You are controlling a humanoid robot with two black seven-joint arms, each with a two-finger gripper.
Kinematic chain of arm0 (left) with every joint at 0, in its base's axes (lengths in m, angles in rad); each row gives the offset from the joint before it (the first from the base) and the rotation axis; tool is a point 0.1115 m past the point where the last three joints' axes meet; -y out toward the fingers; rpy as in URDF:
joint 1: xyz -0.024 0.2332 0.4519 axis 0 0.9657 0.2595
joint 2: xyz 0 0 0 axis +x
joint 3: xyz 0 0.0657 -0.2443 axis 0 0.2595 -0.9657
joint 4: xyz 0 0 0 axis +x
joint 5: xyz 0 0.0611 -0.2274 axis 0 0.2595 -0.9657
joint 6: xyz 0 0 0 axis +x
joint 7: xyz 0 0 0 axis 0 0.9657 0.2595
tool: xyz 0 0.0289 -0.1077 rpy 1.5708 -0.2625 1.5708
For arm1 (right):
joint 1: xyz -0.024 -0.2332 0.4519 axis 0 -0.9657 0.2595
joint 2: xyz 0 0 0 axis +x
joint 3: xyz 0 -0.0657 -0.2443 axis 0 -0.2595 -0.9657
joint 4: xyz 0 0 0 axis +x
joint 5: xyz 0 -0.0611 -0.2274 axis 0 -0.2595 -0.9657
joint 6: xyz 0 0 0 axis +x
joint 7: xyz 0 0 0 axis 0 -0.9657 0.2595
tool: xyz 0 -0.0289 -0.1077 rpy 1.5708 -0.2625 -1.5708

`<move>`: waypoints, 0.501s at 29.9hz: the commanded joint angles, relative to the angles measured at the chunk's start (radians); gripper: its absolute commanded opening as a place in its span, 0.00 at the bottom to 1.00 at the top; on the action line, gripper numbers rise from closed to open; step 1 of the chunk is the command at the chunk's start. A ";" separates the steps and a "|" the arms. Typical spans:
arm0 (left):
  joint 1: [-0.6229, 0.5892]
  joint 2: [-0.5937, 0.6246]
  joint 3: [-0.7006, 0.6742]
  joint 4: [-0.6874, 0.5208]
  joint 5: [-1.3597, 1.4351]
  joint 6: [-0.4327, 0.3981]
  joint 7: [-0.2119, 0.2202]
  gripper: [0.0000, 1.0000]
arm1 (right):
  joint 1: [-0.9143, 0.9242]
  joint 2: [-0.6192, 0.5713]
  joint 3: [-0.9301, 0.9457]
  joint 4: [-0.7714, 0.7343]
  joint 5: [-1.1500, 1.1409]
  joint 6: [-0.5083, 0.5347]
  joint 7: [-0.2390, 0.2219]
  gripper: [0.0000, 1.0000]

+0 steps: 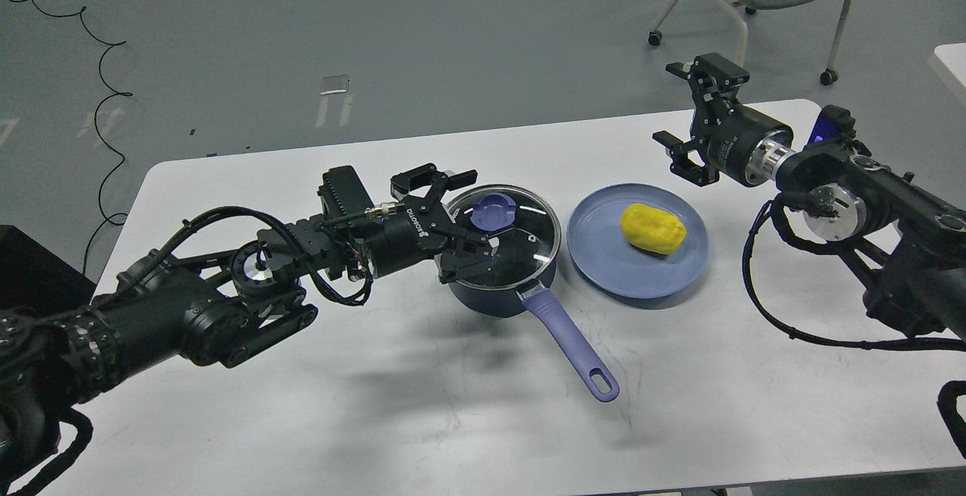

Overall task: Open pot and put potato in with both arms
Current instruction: 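Lower the left gripper and grasp the blue knob of the glass lid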

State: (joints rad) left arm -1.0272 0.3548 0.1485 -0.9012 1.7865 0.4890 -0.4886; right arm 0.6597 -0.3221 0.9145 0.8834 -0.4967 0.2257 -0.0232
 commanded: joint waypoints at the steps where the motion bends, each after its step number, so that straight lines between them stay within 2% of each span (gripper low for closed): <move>1: -0.005 -0.023 0.002 0.007 0.001 0.000 0.000 0.97 | 0.001 0.000 0.000 -0.001 0.000 0.000 0.000 1.00; 10: -0.005 -0.077 0.003 0.091 -0.001 0.000 0.000 0.97 | -0.003 -0.002 -0.002 -0.001 0.000 0.000 0.000 1.00; 15: -0.001 -0.077 0.003 0.097 -0.001 0.000 0.000 0.97 | -0.008 -0.002 0.000 -0.001 0.000 0.000 0.000 1.00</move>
State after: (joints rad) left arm -1.0325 0.2773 0.1518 -0.8072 1.7858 0.4889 -0.4888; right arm 0.6547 -0.3237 0.9131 0.8820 -0.4971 0.2255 -0.0229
